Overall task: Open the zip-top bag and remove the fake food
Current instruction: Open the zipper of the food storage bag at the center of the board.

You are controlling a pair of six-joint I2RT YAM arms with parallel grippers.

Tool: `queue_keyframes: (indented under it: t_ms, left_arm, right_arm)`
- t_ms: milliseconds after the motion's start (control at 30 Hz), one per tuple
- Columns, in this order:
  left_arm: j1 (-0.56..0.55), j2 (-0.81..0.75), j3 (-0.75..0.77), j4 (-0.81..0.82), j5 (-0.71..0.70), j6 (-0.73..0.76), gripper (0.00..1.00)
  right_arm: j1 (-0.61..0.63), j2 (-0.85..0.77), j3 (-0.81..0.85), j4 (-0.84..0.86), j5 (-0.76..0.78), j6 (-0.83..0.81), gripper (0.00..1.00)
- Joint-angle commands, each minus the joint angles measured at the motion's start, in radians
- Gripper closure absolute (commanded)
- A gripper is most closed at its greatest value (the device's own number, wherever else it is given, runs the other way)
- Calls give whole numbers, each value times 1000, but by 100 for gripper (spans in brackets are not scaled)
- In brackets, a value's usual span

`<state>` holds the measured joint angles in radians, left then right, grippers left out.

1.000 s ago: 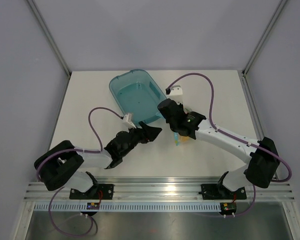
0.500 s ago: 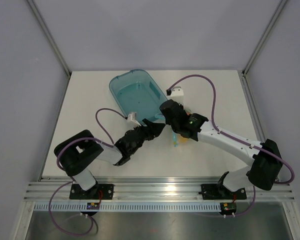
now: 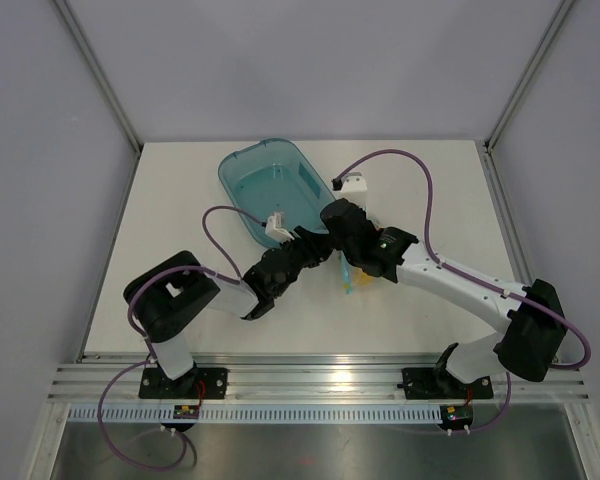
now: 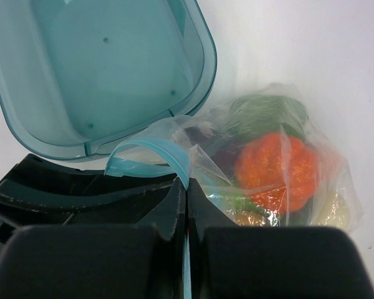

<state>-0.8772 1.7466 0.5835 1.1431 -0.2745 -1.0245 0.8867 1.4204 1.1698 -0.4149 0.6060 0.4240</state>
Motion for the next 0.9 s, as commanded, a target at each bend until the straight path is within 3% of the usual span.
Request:
queue_keyframes:
  t_ms: [0, 200, 367, 433, 467, 500, 867]
  left_arm:
    - [-3, 16, 44, 29, -43, 24, 53]
    - [-3, 14, 33, 30, -51, 21, 65]
    - [-3, -13, 19, 26, -51, 29, 89]
    - [-2, -31, 16, -15, -61, 35, 92]
    - [-2, -54, 22, -49, -65, 26, 98]
    - [-2, -65, 41, -140, -71, 24, 100]
    - [-2, -170, 55, -402, -112, -23, 100]
  right_arm:
    - [6, -38, 1, 41, -18, 10, 100]
    - [6, -38, -2, 45, -20, 10, 100]
    - [6, -37, -2, 47, -9, 10, 100]
    - [6, -37, -4, 47, -6, 9, 100]
    - [6, -37, -5, 47, -2, 7, 100]
    - [6, -38, -7, 50, 1, 6, 100]
    - [8, -14, -1, 45, 55, -11, 100]
